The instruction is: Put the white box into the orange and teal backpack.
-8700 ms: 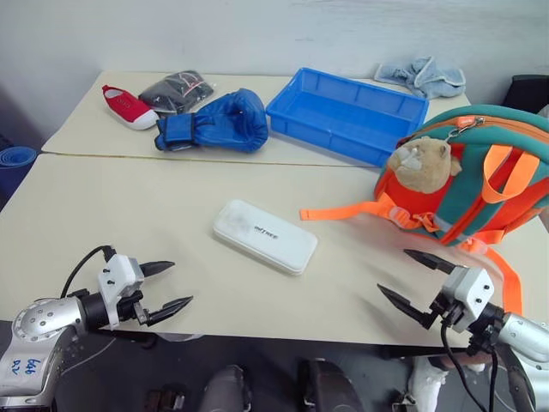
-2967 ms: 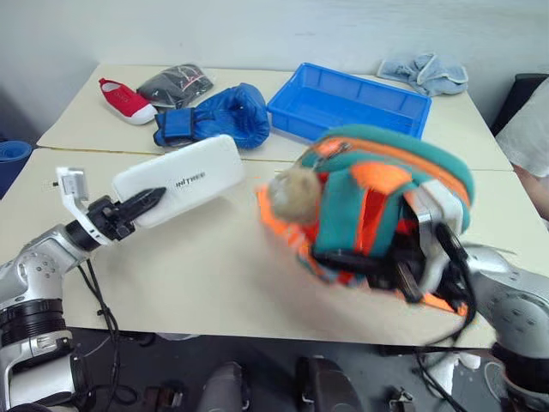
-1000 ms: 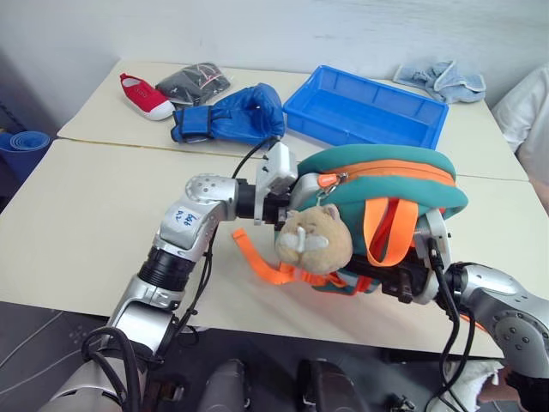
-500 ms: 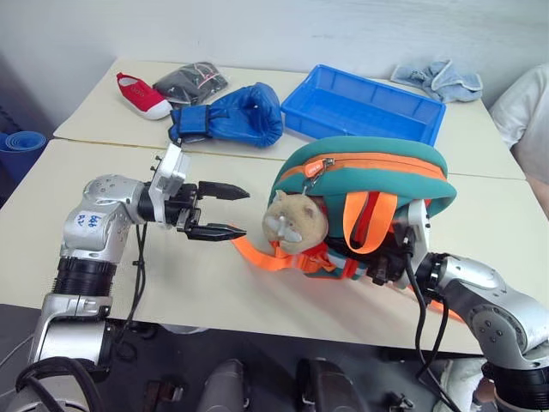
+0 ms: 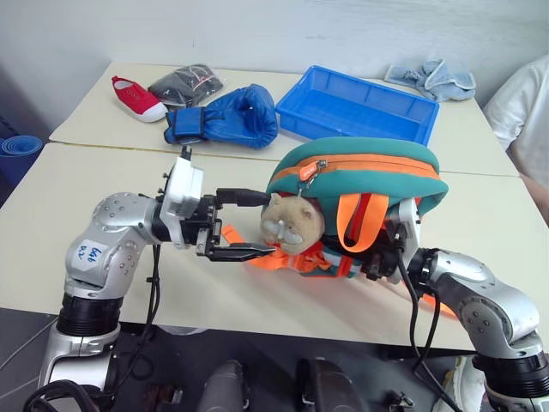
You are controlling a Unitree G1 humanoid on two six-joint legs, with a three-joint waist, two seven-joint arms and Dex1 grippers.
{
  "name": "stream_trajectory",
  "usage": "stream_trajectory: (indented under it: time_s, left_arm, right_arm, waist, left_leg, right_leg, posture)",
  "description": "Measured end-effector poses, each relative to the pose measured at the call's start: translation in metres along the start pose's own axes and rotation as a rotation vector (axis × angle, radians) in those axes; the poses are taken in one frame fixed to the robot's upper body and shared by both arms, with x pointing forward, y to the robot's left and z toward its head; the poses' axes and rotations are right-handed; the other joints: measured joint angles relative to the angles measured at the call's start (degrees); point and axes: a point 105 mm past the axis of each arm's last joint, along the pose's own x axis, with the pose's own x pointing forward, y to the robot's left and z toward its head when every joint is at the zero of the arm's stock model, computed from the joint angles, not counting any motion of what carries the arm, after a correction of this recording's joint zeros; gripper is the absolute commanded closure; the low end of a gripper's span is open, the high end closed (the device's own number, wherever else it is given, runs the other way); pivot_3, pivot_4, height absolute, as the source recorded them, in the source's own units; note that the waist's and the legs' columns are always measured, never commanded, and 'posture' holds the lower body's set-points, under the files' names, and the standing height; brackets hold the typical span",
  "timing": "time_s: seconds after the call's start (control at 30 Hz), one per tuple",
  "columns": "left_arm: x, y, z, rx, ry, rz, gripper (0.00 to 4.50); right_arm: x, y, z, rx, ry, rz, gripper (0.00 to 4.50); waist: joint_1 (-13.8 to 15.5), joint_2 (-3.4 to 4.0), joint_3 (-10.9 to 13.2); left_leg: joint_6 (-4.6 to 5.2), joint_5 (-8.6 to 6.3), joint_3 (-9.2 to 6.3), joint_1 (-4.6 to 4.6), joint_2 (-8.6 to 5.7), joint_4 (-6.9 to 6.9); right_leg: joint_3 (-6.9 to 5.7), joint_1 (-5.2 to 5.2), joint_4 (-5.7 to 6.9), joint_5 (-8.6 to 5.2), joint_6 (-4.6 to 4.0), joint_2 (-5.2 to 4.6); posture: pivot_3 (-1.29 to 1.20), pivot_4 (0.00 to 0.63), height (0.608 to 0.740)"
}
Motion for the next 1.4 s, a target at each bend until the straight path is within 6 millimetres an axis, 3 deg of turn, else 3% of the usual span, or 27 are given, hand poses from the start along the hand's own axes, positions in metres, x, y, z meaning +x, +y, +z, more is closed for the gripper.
stream_trajectory:
  time_s: [0.07, 0.17, 0.43, 0.57, 0.7, 0.83, 0.9, 0.97, 1.07, 1.2, 1.3, 1.4]
  left_arm:
    - [0.007, 0.000, -0.008, 0.002, -0.007, 0.013, 0.38]
    - [0.017, 0.000, -0.016, 0.010, -0.011, 0.032, 0.99]
    - [0.019, 0.013, -0.028, -0.009, -0.010, 0.128, 3.33]
    - [0.000, 0.019, -0.019, -0.045, -0.012, 0.149, 4.30]
    - [-0.024, 0.032, -0.006, -0.071, 0.021, 0.170, 4.38]
    - [-0.057, 0.064, 0.001, -0.101, 0.022, 0.313, 4.38]
    - [-0.078, 0.078, -0.010, -0.128, 0.087, 0.400, 4.38]
    - [-0.084, 0.081, -0.025, -0.158, 0.137, 0.429, 4.38]
    - [-0.088, 0.084, -0.052, -0.259, 0.166, 0.466, 4.38]
    - [-0.085, 0.067, -0.074, -0.293, 0.246, 0.400, 4.38]
    - [-0.076, 0.041, -0.104, -0.336, 0.304, 0.317, 4.38]
    - [-0.059, 0.040, -0.114, -0.337, 0.267, 0.329, 4.38]
  right_arm:
    - [0.001, 0.001, 0.000, 0.000, -0.003, 0.006, 4.50]
    - [0.003, 0.001, 0.000, -0.003, -0.018, 0.006, 4.50]
    - [0.000, 0.003, -0.001, 0.008, -0.055, -0.011, 4.50]
    - [-0.016, 0.004, -0.005, 0.029, -0.057, -0.049, 4.50]
    - [-0.024, 0.005, -0.007, 0.037, -0.056, -0.069, 4.50]
    - [-0.030, 0.002, 0.002, 0.051, -0.119, -0.108, 4.50]
    - [-0.033, 0.002, 0.009, 0.074, -0.167, -0.123, 4.50]
    - [-0.036, 0.001, 0.011, 0.086, -0.188, -0.138, 4.50]
    - [-0.038, 0.003, 0.010, 0.114, -0.210, -0.166, 4.50]
    - [-0.041, 0.005, 0.008, 0.139, -0.226, -0.197, 4.50]
    - [-0.045, 0.007, 0.006, 0.174, -0.252, -0.229, 4.50]
    - [-0.048, 0.015, 0.006, 0.219, -0.290, -0.232, 4.50]
  waist:
    - [-0.01, 0.00, 0.00]
    - [-0.07, 0.00, 0.00]
    - [0.06, 0.00, 0.00]
    - [0.07, 0.00, 0.00]
    - [0.07, 0.00, 0.00]
    - [0.12, 0.00, 0.00]
    - [0.05, 0.00, 0.00]
    - [0.09, 0.00, 0.00]
    - [0.11, -0.01, 0.00]
    - [-0.11, 0.00, 0.00]
    - [-0.02, -0.01, 0.00]
    - [0.47, -0.01, 0.00]
  left_leg:
    - [0.00, 0.00, 0.01, 0.00, 0.00, 0.00]
    - [0.00, 0.00, 0.01, 0.00, 0.01, -0.01]
    - [0.01, 0.00, 0.01, 0.00, 0.01, -0.03]
    - [0.01, 0.00, -0.01, 0.00, 0.01, -0.06]
    - [0.00, 0.00, -0.02, 0.01, 0.00, -0.06]
    - [0.00, 0.00, -0.02, 0.01, -0.01, -0.07]
    - [0.00, -0.01, 0.03, 0.01, -0.02, -0.14]
    - [0.00, -0.01, 0.04, 0.00, -0.03, -0.15]
    - [0.01, -0.01, 0.04, -0.06, -0.02, -0.13]
    - [0.01, -0.02, 0.12, 0.03, -0.02, -0.21]
    - [-0.01, -0.01, 0.13, 0.07, -0.01, -0.30]
    - [0.08, -0.03, -0.03, 0.03, -0.03, -0.29]
  right_leg:
    - [0.00, 0.00, 0.00, 0.00, 0.00, 0.00]
    - [0.01, -0.02, 0.01, 0.00, 0.00, 0.01]
    - [0.00, -0.02, 0.01, 0.00, 0.00, 0.00]
    - [-0.01, -0.01, -0.03, 0.00, 0.00, -0.01]
    - [-0.02, -0.01, 0.00, 0.00, 0.00, -0.01]
    - [-0.05, -0.02, -0.01, 0.00, 0.00, 0.00]
    - [-0.03, -0.03, 0.00, 0.00, 0.00, 0.00]
    - [-0.04, -0.03, 0.05, 0.00, 0.00, 0.00]
    - [-0.04, -0.07, 0.12, 0.00, 0.00, 0.00]
    - [0.06, -0.06, 0.11, 0.00, 0.00, -0.01]
    - [0.09, -0.09, 0.01, -0.02, -0.03, -0.02]
    - [0.00, -0.07, -0.05, -0.02, -0.03, -0.11]
  posture:
    - [0.00, 0.150, 0.740]
    - [0.00, 0.150, 0.740]
    - [0.00, 0.150, 0.740]
    - [0.00, 0.150, 0.740]
    - [0.00, 0.150, 0.740]
    - [0.00, 0.150, 0.740]
    - [0.00, 0.150, 0.740]
    - [0.00, 0.150, 0.740]
    - [0.00, 0.150, 0.740]
    - [0.00, 0.150, 0.740]
    - [0.00, 0.150, 0.740]
    - [0.00, 0.150, 0.740]
